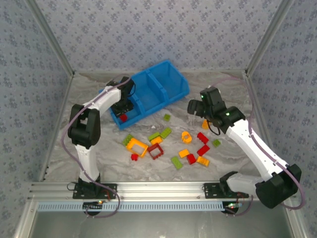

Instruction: Sort the legos into containers by color

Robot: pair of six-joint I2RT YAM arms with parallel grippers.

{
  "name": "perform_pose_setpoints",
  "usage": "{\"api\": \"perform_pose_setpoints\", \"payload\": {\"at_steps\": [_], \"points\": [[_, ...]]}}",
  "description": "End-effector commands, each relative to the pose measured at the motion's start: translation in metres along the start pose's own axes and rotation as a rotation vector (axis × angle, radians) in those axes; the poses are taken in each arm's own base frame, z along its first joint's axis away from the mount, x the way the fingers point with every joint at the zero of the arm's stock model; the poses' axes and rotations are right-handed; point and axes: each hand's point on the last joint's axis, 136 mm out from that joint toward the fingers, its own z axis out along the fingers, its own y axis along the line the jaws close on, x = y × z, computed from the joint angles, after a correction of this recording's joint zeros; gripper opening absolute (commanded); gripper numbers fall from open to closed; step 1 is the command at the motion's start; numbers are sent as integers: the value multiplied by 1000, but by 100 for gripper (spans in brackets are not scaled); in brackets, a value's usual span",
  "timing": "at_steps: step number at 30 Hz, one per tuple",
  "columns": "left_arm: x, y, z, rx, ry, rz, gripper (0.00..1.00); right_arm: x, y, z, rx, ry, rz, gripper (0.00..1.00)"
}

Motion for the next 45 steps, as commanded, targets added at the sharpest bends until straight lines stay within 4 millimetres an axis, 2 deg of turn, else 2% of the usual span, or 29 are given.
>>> {"api": "perform_pose_setpoints", "payload": {"at_steps": [1,3,5,8,11,14,16,18,20,23,26,29,33,36,38,41,45], "points": [[-3,4,-10,-10,-11,33,58,26,-36,4,122,87,76,92],[-8,3,-19,5,-29,33,60,28,-48,7,154,102,99,91],[-16,-2,-37,40,-65,30,63,32,-62,11,192,124,126,90],[-24,-11,-78,104,-137,35,68,45,-84,33,207,204,215,89],[-18,-18,-120,202,-204,71,73,57,-89,65,172,290,247,85],[8,-32,-151,393,-236,145,80,70,-93,93,212,369,244,84],[31,-43,-171,578,-246,186,96,77,-97,107,235,408,249,84],[57,-49,-192,775,-223,212,98,81,-98,121,225,430,271,82],[78,-41,-203,845,-214,222,98,81,-97,132,202,449,294,79],[92,-17,-204,806,-204,211,98,75,-94,136,198,443,289,78],[95,-1,-202,786,-214,200,98,77,-87,139,163,440,287,80],[99,1,-199,789,-203,200,98,86,-87,143,174,466,279,79],[102,-1,-198,790,-198,201,98,90,-106,144,242,474,289,68],[101,-3,-201,795,-201,207,98,91,-114,146,243,477,273,68],[102,-5,-202,797,-197,214,98,86,-112,151,202,467,282,72],[106,-9,-204,801,-191,236,98,72,-99,155,124,461,247,81],[113,-14,-209,809,-190,267,98,49,-88,145,102,432,239,91]]}}
